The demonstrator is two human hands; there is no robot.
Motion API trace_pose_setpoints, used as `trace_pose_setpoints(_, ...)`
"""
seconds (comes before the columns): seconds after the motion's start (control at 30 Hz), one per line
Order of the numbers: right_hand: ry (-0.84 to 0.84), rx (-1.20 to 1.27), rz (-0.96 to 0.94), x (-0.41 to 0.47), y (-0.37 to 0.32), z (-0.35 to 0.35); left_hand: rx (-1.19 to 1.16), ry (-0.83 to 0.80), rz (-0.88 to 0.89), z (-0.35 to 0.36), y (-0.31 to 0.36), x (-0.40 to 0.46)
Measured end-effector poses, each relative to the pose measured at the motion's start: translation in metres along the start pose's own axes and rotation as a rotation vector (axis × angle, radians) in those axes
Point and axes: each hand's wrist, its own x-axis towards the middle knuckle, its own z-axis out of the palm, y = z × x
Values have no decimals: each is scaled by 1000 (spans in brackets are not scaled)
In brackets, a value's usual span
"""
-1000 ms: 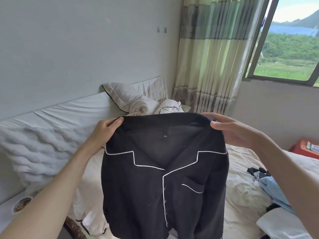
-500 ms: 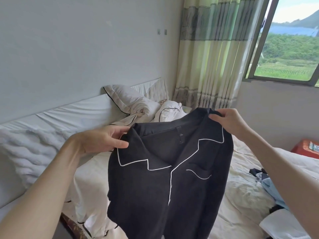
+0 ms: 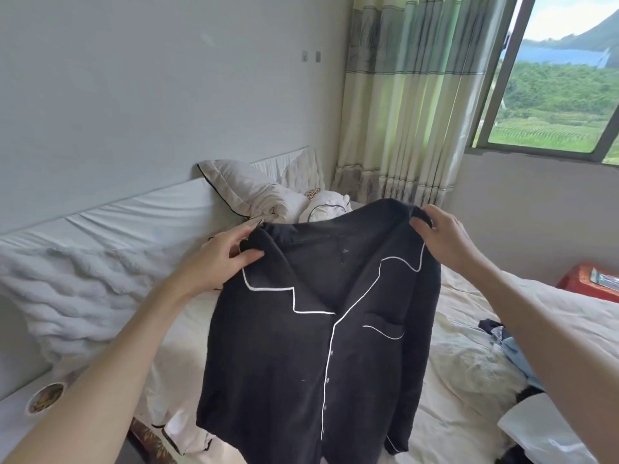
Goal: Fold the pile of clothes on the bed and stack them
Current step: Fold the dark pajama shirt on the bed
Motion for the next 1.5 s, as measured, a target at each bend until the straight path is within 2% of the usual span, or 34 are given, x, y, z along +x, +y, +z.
trace_pose_setpoints(0.13,-74,-54,-12,-6,7,-3,-166,-124,9,9,-2,-17)
trace_pose_setpoints(0.27,-12,-41,-6,-5,11,-13,-54,-230,16,1,1,-15)
trace_pose_setpoints(0.33,20,3,-8,-7,10,-16,1,-128,39,2,4,-11)
trace_pose_setpoints(0.47,28,132,-62,-13,-4,-21,-22,347,45,5,6,-3)
trace_pose_setpoints(0.57,86,70,-172,-21,-13,-26,-29,539,57,-2,6,0)
trace_pose_setpoints(0.63,123,-125,-224,-31,-14,-28,13,555,71,-6,3,-3)
trace_pose_setpoints(0.73,71,-459,-238,-49,-9,-25,92,465,31,-1,-5,-13)
trace_pose_setpoints(0.8,68,-509,-218,-62,-5,-22,142,474,13,5,-9,-21)
trace_pose_setpoints(0.9,90,-392,-124,-80,-3,-20,249,539,117,10,-16,-33)
trace_pose_setpoints(0.97,42,-249,-44,-92,-5,-20,273,560,162,11,-19,-44)
trace_pose_setpoints(1.13,-100,-6,94,-127,-12,-29,67,542,196,20,-19,-88)
trace_pose_setpoints(1.27,-167,125,133,-170,-8,-35,30,540,80,35,-21,-136)
trace_pose_setpoints(1.37,-131,172,115,-206,-4,-44,78,555,53,46,-13,-175)
trace_pose_setpoints(1.5,-39,155,-2,-241,-11,-78,70,615,60,48,27,-219)
